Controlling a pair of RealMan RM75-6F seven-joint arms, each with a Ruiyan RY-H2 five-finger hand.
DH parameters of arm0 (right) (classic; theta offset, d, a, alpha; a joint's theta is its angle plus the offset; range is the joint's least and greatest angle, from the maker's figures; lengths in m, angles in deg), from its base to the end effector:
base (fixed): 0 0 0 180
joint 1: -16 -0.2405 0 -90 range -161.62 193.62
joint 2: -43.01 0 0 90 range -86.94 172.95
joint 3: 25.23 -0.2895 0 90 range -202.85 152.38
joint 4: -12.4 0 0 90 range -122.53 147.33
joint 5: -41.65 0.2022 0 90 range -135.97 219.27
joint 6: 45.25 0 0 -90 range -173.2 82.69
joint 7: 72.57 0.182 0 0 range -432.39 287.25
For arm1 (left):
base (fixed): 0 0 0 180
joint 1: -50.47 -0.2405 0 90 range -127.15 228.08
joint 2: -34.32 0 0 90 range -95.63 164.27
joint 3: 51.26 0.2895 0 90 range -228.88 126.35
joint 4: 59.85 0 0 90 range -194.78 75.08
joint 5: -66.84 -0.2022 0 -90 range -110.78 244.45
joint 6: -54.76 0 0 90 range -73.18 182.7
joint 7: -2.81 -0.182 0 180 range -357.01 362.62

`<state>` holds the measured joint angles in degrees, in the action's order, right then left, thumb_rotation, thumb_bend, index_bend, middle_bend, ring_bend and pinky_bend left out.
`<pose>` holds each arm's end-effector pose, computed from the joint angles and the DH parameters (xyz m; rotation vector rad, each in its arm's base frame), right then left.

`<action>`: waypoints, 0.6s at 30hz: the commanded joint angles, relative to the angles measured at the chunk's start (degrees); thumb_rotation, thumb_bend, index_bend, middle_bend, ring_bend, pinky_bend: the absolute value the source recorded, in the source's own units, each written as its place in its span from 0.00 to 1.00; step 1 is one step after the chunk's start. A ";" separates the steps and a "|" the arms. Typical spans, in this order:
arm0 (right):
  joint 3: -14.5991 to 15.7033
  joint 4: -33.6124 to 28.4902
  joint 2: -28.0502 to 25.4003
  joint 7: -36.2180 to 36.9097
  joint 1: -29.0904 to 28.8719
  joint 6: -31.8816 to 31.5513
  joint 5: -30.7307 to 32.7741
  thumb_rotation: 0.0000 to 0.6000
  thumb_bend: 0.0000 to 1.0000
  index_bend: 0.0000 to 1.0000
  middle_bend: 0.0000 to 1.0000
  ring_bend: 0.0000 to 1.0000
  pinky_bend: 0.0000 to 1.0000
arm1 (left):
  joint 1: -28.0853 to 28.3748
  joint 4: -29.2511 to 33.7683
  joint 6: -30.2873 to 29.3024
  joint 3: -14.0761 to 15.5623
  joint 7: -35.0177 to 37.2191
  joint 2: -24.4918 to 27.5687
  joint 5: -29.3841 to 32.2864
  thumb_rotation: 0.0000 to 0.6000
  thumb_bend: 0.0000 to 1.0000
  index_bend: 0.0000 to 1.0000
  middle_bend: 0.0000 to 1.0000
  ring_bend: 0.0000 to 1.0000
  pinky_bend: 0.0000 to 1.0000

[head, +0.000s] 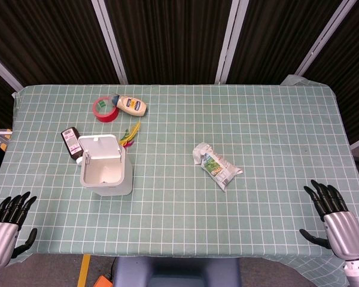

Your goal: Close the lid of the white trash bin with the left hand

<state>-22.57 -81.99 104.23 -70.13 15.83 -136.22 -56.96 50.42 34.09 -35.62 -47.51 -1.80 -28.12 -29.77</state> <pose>-0.3146 -0.1715 0.1801 1.5104 -0.8980 0.9894 -0.3234 0.1671 0.1718 -1.5281 -0.8432 -0.8697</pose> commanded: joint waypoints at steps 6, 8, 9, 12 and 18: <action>0.20 0.07 -0.17 0.74 0.20 -0.59 -0.57 1.00 0.21 0.00 0.00 0.00 0.00 | 1.53 1.68 0.04 -1.77 4.00 -0.75 0.29 1.00 0.46 0.00 0.00 0.00 0.07; 0.21 0.23 -0.10 0.74 0.17 -0.64 -0.73 1.00 0.21 0.00 0.00 0.00 0.00 | 2.99 2.02 -0.90 -4.88 4.34 -1.38 1.36 1.00 0.46 0.00 0.08 0.11 0.32; 0.19 0.28 -0.05 0.70 0.16 -0.63 -0.74 1.00 0.21 0.00 0.00 0.00 0.00 | 4.52 2.15 -1.23 -7.44 4.75 -2.22 2.18 1.00 0.47 0.01 0.17 0.22 0.47; 0.18 0.30 0.02 0.63 0.09 -0.62 -0.89 1.00 0.21 0.00 0.00 0.00 0.00 | 9.41 3.76 2.11 -12.89 8.65 -2.87 5.85 1.00 0.52 0.04 0.75 0.79 0.99; -0.03 0.11 0.39 -0.63 0.09 -0.43 -0.56 1.00 0.21 0.00 0.00 0.00 0.00 | 19.33 8.24 16.41 -20.74 8.40 -1.02 18.22 1.00 0.53 0.14 1.00 1.00 1.00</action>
<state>-22.53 -81.85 104.53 -70.60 15.93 -136.69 -57.61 63.70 39.19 -27.15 -63.68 6.26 -29.98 -18.74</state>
